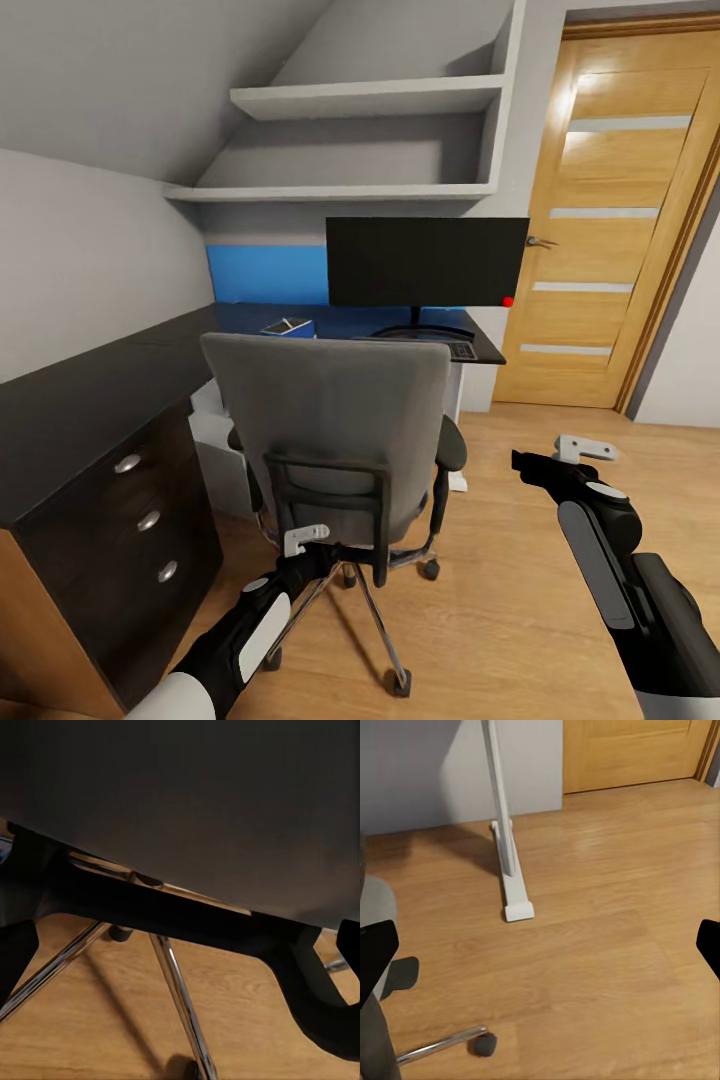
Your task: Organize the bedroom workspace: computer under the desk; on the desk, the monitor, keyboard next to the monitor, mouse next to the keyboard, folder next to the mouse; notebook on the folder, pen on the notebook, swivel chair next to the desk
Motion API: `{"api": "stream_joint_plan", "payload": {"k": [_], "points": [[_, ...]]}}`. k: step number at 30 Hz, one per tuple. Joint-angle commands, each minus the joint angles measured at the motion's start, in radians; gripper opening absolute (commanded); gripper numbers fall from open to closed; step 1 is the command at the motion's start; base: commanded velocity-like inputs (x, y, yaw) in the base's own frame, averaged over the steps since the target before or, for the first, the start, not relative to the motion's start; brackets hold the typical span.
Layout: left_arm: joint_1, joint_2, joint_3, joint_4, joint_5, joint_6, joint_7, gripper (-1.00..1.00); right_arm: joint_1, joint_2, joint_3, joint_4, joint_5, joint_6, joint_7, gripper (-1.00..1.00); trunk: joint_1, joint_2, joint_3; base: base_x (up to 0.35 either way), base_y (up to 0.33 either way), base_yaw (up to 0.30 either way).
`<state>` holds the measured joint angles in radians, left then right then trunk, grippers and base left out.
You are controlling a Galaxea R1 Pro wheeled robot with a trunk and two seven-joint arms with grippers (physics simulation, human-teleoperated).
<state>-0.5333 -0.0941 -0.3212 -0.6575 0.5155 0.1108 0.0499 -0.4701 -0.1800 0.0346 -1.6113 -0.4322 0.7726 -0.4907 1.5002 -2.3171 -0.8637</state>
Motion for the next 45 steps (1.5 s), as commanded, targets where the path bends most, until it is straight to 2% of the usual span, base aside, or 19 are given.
{"api": "stream_joint_plan", "payload": {"k": [1, 18, 40, 45], "points": [[-0.001, 0.001, -0.003, -0.002, 0.009, 0.004, 0.005, 1.00, -0.001, -0.001, 0.002, -0.001, -0.010, 0.002, -0.010, 1.00, 0.000, 0.000, -0.001, 0.015, 0.036, 0.000], [0.000, 0.001, -0.002, -0.002, 0.008, 0.004, 0.005, 1.00, -0.001, -0.001, 0.002, -0.001, -0.008, 0.002, -0.010, 1.00, 0.000, 0.000, -0.001, 0.027, 0.050, 0.000], [0.000, 0.001, -0.004, -0.002, 0.008, 0.004, 0.008, 1.00, -0.001, -0.002, 0.001, -0.001, -0.008, 0.002, -0.011, 1.00, 0.000, 0.000, -0.001, 0.328, -0.027, 0.000], [0.000, 0.001, -0.004, -0.002, 0.008, 0.003, 0.009, 1.00, -0.001, -0.003, 0.001, -0.001, -0.008, 0.002, -0.010, 1.00, 0.000, 0.000, -0.001, 0.156, -0.051, 0.000]]}}
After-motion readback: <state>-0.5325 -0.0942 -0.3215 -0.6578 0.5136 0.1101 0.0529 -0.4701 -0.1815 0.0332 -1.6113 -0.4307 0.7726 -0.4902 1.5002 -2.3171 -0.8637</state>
